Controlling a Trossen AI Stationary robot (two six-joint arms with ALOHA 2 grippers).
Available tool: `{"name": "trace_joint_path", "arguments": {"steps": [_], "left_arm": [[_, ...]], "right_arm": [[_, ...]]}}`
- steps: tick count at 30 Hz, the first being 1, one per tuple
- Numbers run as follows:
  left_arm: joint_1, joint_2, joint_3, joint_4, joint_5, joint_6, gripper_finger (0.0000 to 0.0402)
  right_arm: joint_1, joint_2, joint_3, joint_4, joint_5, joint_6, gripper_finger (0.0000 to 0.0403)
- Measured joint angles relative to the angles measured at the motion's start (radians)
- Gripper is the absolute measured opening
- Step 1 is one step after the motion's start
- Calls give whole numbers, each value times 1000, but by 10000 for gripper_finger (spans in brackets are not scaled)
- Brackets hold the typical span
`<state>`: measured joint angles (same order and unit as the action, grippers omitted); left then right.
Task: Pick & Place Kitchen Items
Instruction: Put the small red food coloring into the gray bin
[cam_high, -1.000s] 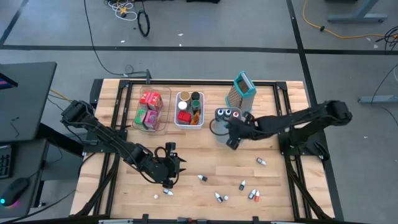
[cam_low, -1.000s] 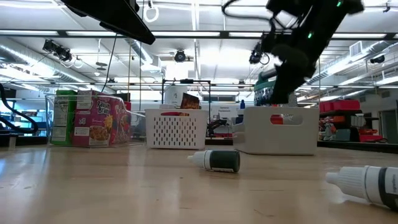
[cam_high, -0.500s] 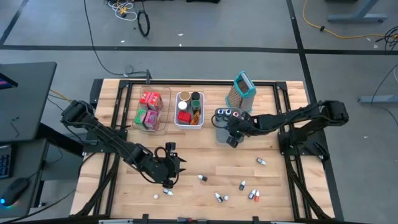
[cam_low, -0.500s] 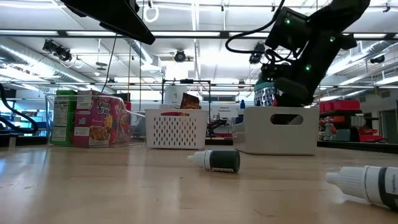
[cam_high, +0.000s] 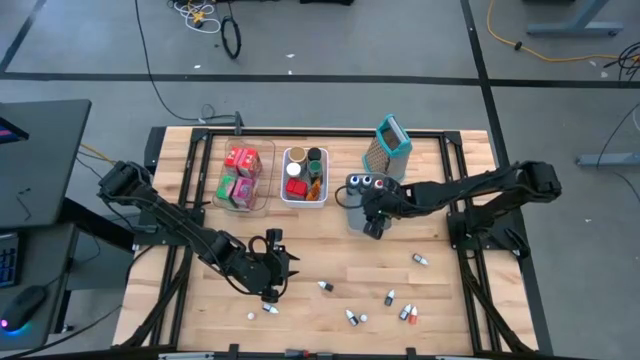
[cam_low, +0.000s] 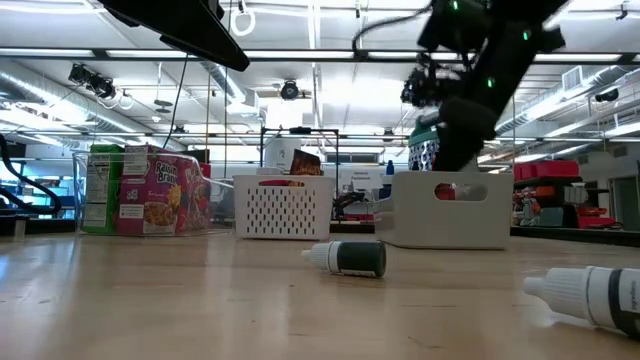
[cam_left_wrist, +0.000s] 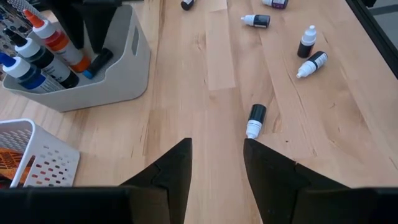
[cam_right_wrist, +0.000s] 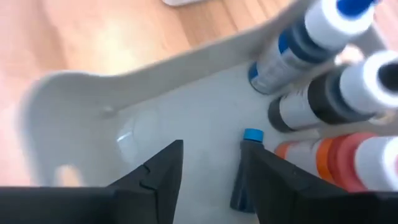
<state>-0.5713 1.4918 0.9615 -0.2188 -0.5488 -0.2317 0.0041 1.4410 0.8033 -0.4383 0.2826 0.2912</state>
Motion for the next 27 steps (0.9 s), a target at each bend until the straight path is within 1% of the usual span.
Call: {"name": "trace_joint_path", "arguments": {"steps": [3, 8, 12, 15, 20, 21, 25, 27], "left_arm": [[0, 0, 0, 0, 0, 0, 153], [0, 0, 0, 0, 0, -2, 153], [0, 0, 0, 0, 0, -48, 153], [0, 0, 0, -1, 0, -79, 153], [0, 0, 0, 0, 0, -97, 153], [0, 0, 0, 0, 0, -97, 153], [0, 0, 0, 0, -11, -97, 153], [0, 0, 0, 0, -12, -102, 153]], "right_arm": [[27, 0, 118, -158, 9, 12, 167], [92, -1, 315, -481, 13, 98, 163], [165, -2, 387, -659, 3, 201, 170], [223, -2, 378, -708, -49, 282, 182], [313, -2, 311, -747, -217, 440, 210], [330, -2, 299, -763, -236, 481, 216], [399, -2, 234, -811, -223, 638, 231], [421, -2, 187, -806, -236, 696, 235]]}}
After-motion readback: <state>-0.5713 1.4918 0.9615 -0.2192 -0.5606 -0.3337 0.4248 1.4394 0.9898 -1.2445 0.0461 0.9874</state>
